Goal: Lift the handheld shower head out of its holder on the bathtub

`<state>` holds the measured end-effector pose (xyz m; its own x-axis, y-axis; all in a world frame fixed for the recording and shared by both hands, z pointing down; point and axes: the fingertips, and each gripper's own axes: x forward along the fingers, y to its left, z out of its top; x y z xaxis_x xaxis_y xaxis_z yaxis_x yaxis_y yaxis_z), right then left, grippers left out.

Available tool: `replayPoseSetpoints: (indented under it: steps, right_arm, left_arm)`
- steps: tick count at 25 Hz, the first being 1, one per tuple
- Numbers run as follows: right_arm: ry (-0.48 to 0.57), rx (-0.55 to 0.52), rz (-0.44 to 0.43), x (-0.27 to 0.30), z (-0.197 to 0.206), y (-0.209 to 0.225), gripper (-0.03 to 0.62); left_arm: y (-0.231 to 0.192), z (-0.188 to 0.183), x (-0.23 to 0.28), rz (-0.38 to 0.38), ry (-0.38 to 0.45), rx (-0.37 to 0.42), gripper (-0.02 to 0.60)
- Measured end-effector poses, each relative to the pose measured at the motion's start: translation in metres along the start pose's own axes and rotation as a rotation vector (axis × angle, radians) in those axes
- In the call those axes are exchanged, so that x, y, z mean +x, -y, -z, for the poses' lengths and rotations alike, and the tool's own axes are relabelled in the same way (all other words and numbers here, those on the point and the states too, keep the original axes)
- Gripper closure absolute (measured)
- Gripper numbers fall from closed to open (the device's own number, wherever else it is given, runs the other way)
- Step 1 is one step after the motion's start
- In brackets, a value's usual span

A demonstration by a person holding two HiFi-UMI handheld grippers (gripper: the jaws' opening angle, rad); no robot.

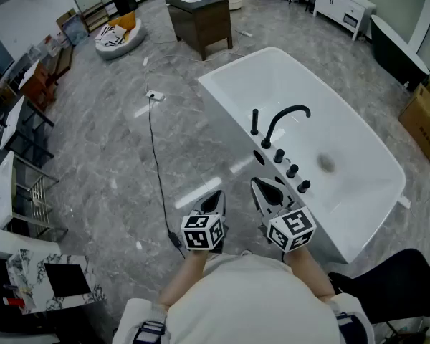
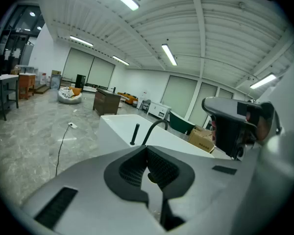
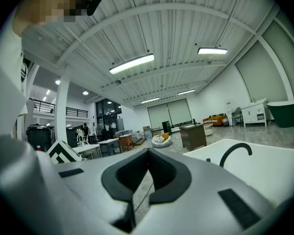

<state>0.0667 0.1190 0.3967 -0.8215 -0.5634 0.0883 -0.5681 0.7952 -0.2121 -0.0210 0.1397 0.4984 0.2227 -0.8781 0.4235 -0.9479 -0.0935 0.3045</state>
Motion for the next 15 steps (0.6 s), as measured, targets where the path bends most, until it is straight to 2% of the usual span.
replayPoseSetpoints:
  steps: [4, 9, 15]
  right_arm:
    - [-0.039, -0.035, -0.002, -0.01, 0.015, -0.012, 0.574]
    - [-0.045, 0.004, 0.015, -0.015, 0.025, -0.019, 0.574]
    - [-0.046, -0.007, 0.009, -0.025, 0.031, -0.023, 0.574]
  left_arm:
    - [0.012, 0.007, -0.012, 0.017, 0.01, -0.005, 0.561]
    - [0.013, 0.019, -0.022, 0.025, -0.022, -0.001, 0.561]
    - [0.019, 0.028, -0.031, 0.021, -0.023, -0.01, 0.561]
